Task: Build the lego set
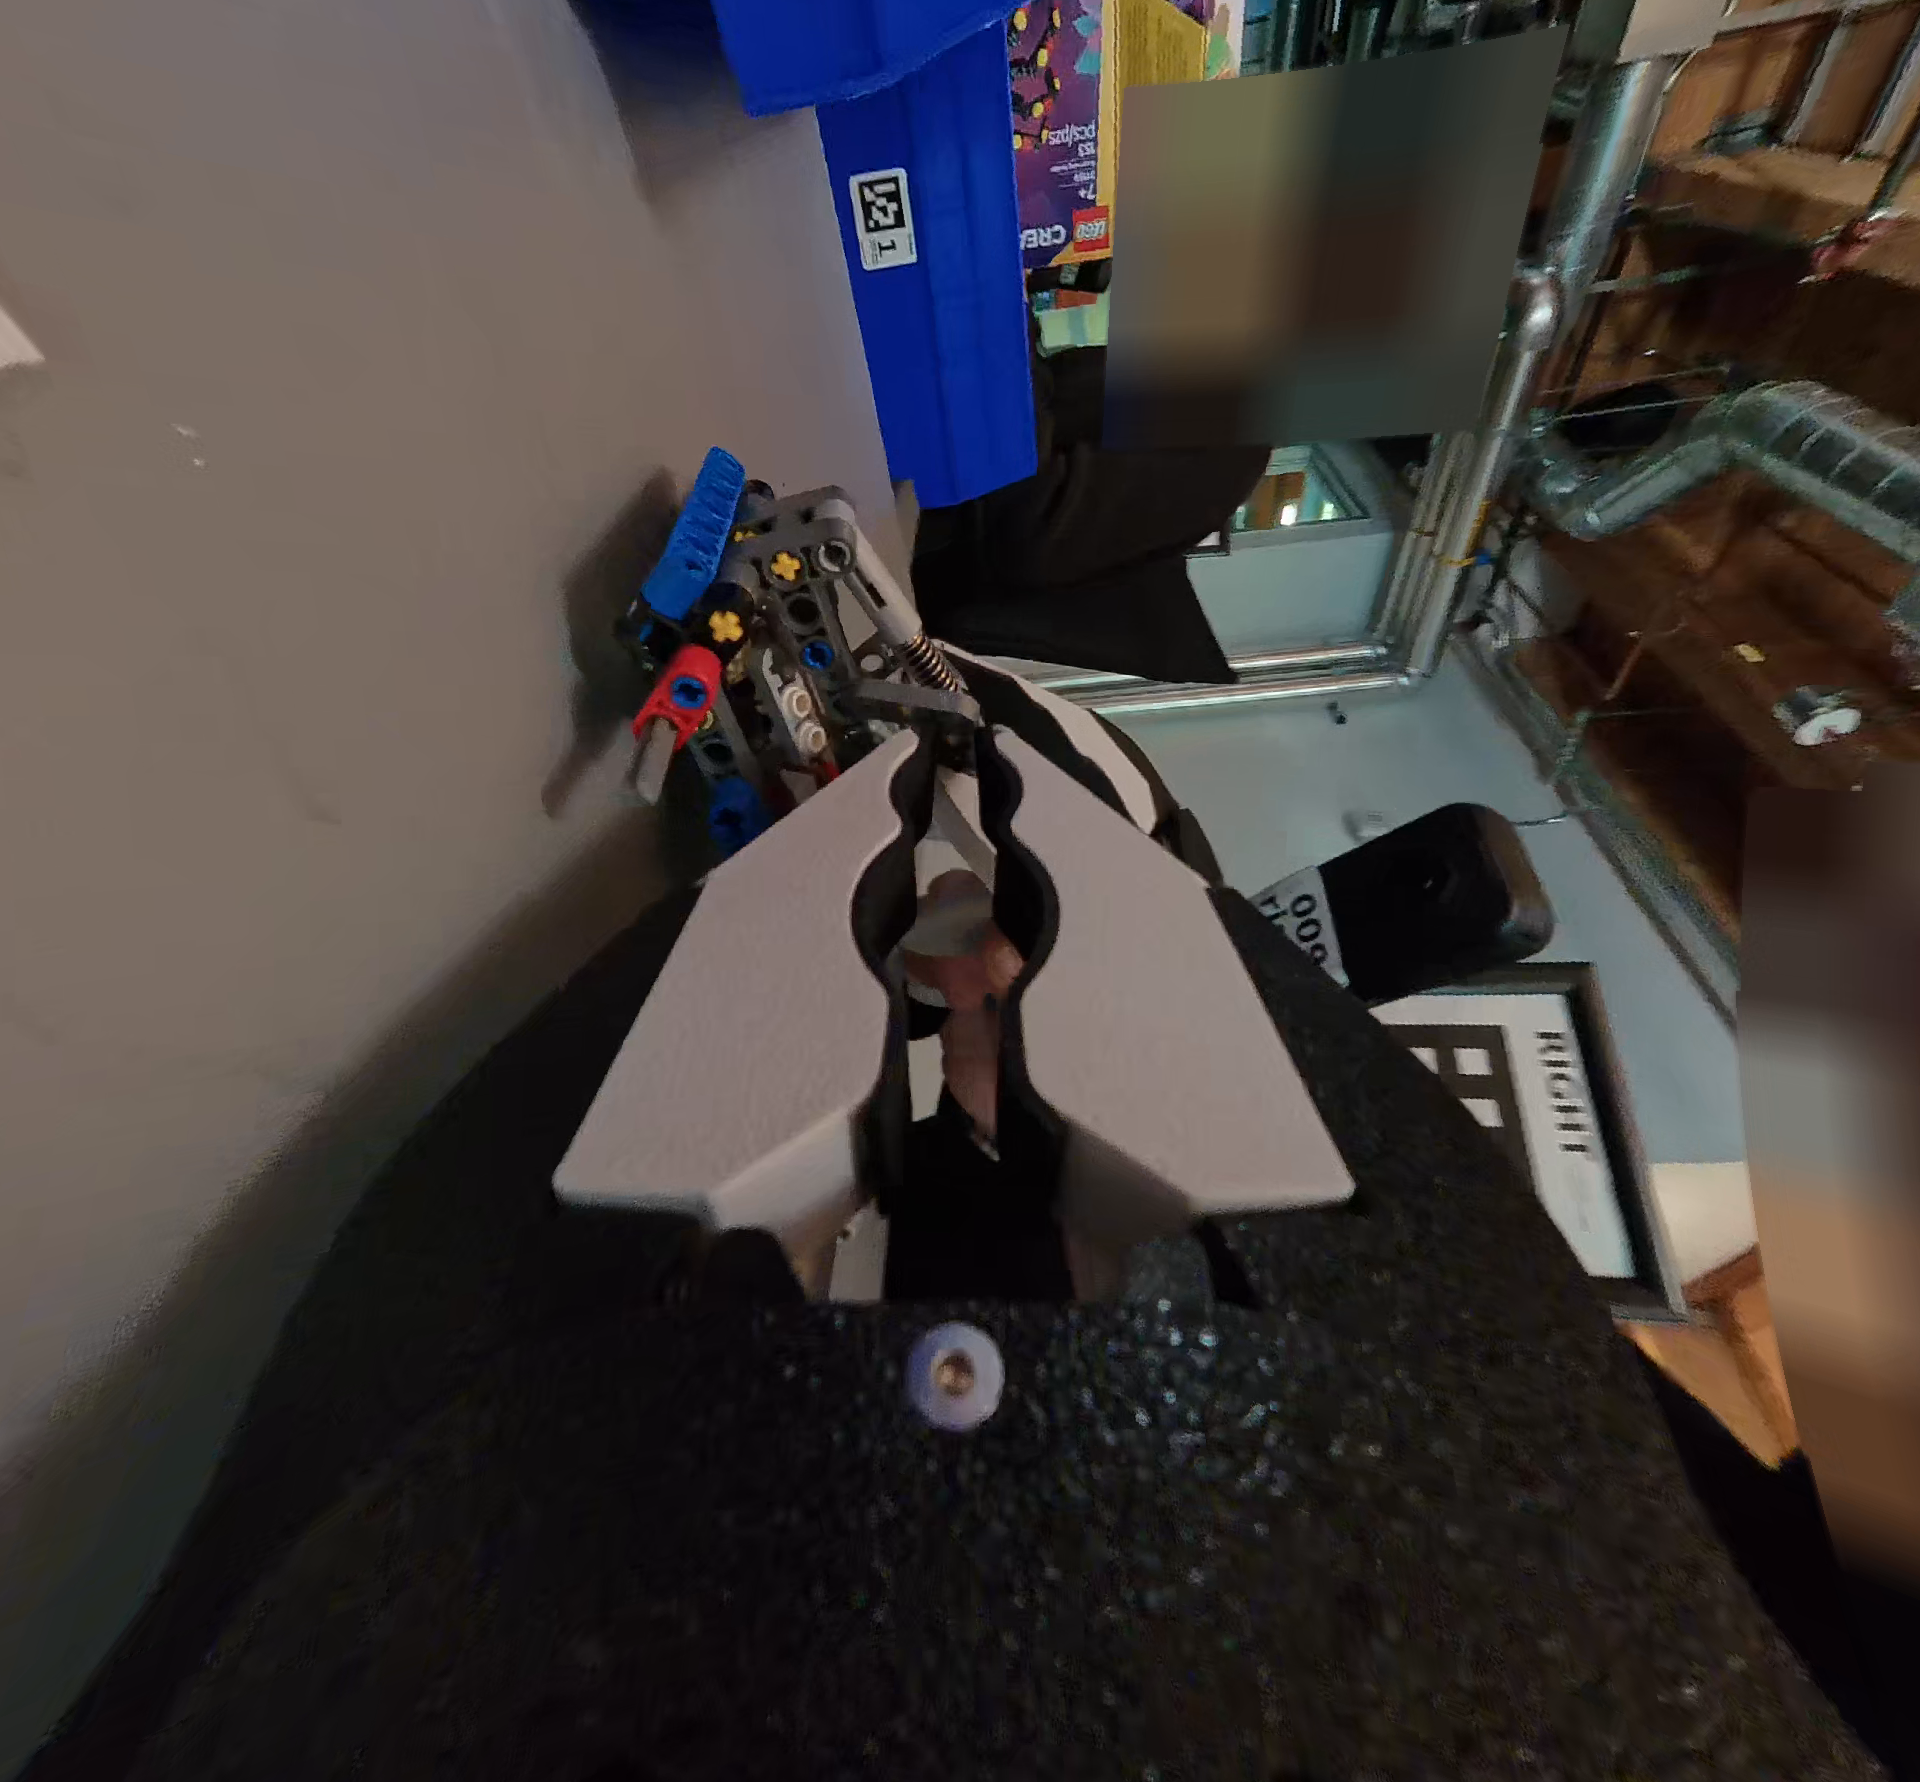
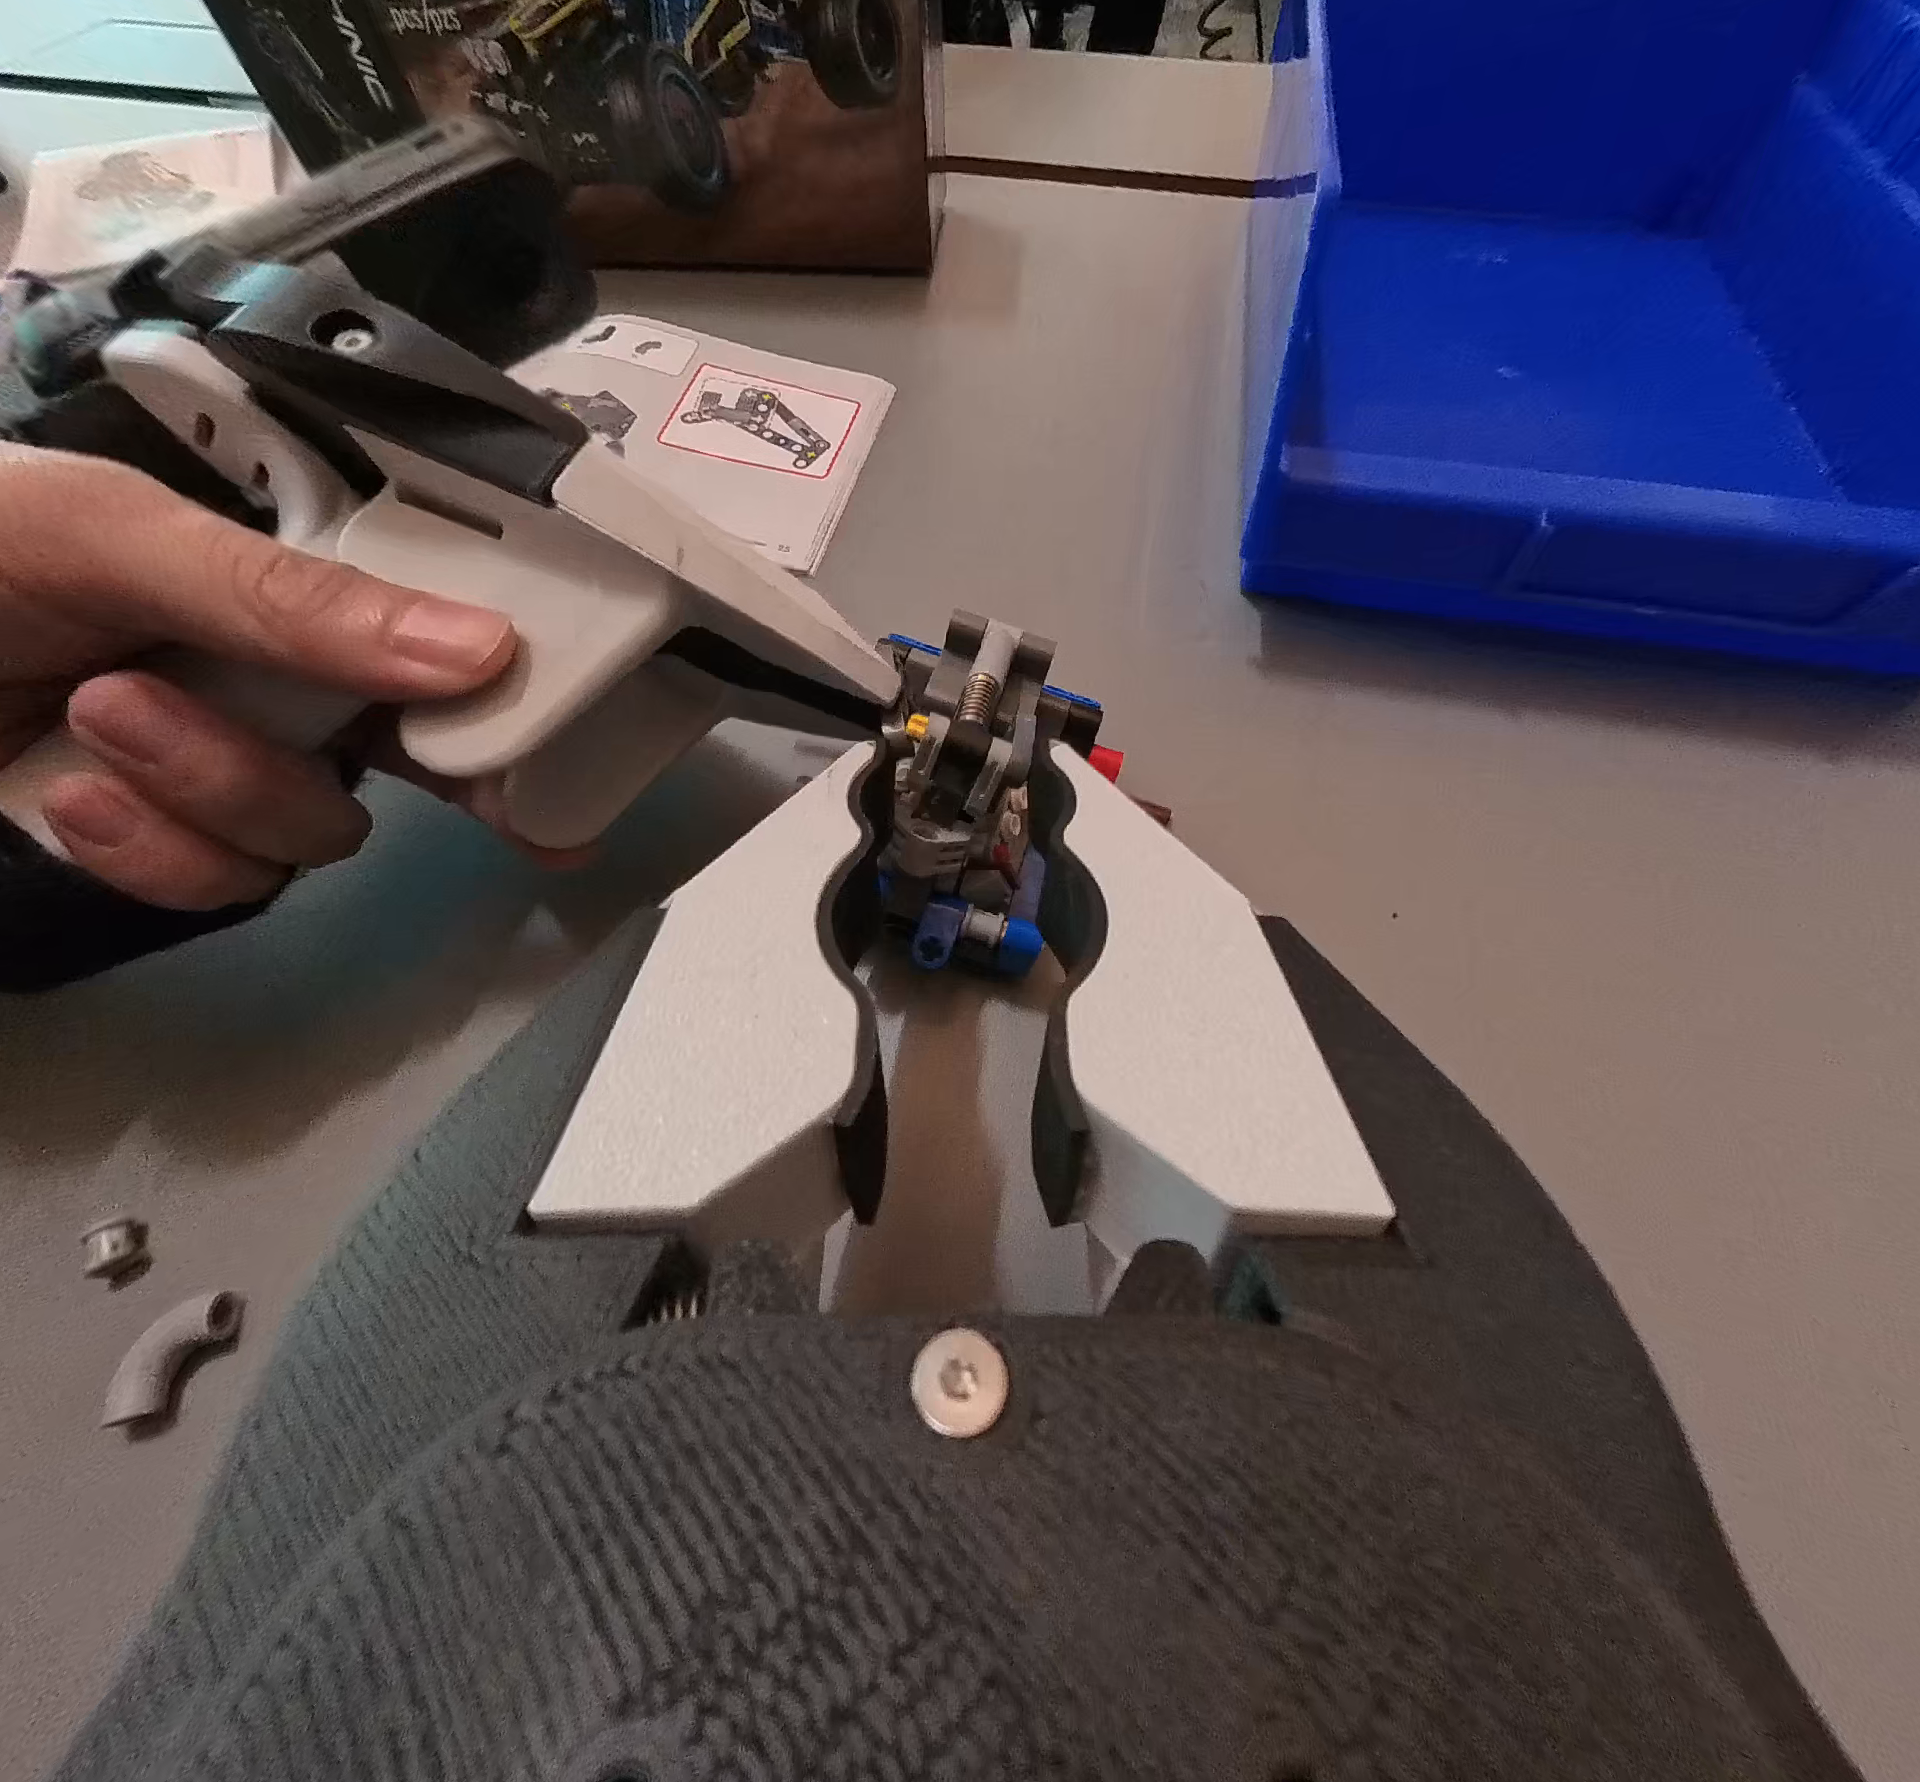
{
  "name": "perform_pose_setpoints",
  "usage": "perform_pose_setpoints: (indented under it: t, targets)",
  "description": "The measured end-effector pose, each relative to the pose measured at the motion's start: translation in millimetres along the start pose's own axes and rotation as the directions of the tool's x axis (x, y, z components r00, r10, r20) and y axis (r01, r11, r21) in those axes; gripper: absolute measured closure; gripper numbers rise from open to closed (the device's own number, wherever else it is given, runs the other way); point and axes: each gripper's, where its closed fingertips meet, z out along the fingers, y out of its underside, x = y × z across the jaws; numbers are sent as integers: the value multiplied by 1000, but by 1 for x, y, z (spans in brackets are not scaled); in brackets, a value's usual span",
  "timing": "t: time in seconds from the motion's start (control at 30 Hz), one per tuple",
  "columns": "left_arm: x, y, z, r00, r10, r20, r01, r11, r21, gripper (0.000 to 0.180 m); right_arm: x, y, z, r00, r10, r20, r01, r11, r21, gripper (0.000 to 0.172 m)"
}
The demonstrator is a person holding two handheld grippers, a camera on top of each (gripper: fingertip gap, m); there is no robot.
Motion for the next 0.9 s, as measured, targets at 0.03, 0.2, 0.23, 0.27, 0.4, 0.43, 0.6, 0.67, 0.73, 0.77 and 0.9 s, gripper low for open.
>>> perform_pose_setpoints:
  t: [0.03,0.2,0.23,0.27,0.4,0.43,0.6,0.67,0.73,0.77,0.9]
  targets:
    - [0,0,0,1000,-24,-12,24,1000,-10,176,0,0,0,1000,-12,-5,12,1000,2,148]
    - [2,2,0,997,-73,-30,72,997,-39,176,-2,-2,-1,996,-88,11,88,996,20,147]
    - [2,2,-1,997,-74,-36,72,996,-46,176,-1,-2,-2,994,-105,12,105,994,21,146]
    - [2,0,-2,997,-67,-32,65,997,-46,176,-2,-2,-2,993,-116,20,116,993,20,144]
    - [3,-5,-8,1000,2,2,-2,999,-44,176,-8,-10,-11,973,-221,65,216,973,78,142]
    - [5,-7,-9,1000,7,-1,-7,999,-36,176,-12,-15,-15,955,-289,72,281,954,106,142]
    - [19,6,-7,995,-69,-78,61,993,-102,176,-19,-27,-23,755,-645,-121,656,739,155,147]
    - [24,12,-5,993,-74,-91,63,991,-119,176,-19,-25,-20,739,-660,-135,674,729,123,150]
    - [27,13,-5,996,-44,-81,35,993,-111,176,-25,-29,-21,786,-610,-103,619,770,154,154]
    - [29,14,-6,996,-31,-80,22,994,-108,176,-31,-34,-25,806,-588,-73,589,783,198,161]
    - [39,9,-10,997,25,-71,-31,996,-80,176,-29,-42,-32,885,-466,-12,456,860,229,172]
